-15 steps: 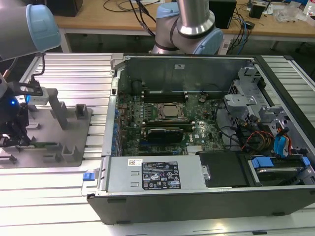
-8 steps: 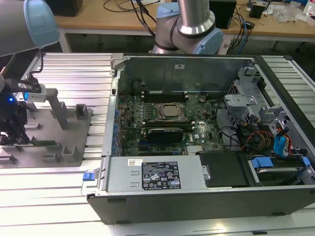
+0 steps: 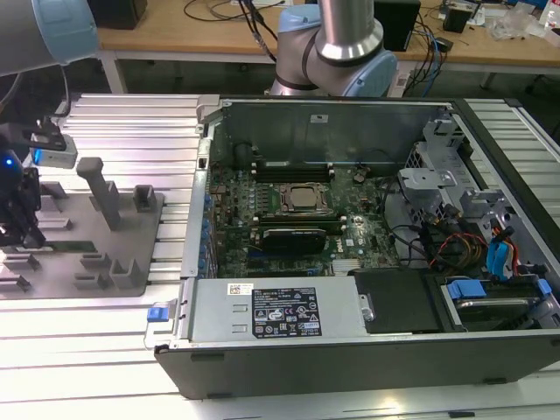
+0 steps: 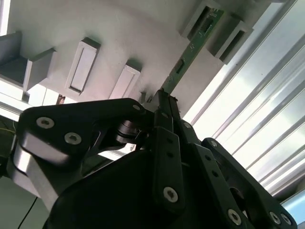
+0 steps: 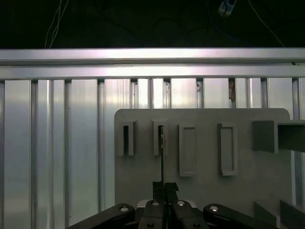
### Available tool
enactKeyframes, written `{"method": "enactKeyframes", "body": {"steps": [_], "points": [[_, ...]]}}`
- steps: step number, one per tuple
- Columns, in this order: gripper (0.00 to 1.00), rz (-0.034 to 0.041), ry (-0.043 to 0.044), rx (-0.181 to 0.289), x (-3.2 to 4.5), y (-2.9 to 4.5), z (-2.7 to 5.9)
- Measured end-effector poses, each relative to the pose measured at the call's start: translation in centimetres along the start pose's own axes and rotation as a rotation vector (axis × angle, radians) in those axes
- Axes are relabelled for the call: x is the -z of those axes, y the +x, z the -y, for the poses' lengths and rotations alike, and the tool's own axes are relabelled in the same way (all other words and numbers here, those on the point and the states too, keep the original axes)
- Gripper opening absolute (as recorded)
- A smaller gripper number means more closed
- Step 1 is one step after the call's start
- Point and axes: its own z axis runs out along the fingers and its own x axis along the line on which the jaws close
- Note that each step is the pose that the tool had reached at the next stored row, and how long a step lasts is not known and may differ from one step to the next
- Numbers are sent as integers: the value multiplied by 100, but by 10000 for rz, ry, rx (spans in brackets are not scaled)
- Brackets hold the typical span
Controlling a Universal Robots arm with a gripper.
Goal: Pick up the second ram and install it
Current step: 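Pick up the second ram and move it above second insertion slot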
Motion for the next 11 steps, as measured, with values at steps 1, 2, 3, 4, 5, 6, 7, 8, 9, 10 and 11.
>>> {"method": "enactKeyframes", "body": {"steps": [1, 2, 3, 4, 5, 6, 7, 8, 9, 10, 11], "points": [[9, 0, 0, 0, 17, 0, -1], [9, 0, 1, 0, 45, -1, -2], [9, 0, 0, 0, 82, -1, -3], [9, 0, 0, 0, 103, -1, -4], [9, 0, 0, 0, 128, -1, -5], [9, 0, 0, 0, 148, -1, -6], [9, 0, -1, 0, 164, -1, -7], [9, 1, 3, 0, 168, -1, -7], [9, 0, 1, 1, 175, -1, -7], [9, -2, -1, 3, 185, -1, -8], [9, -3, -1, 4, 192, -1, -8]]}}
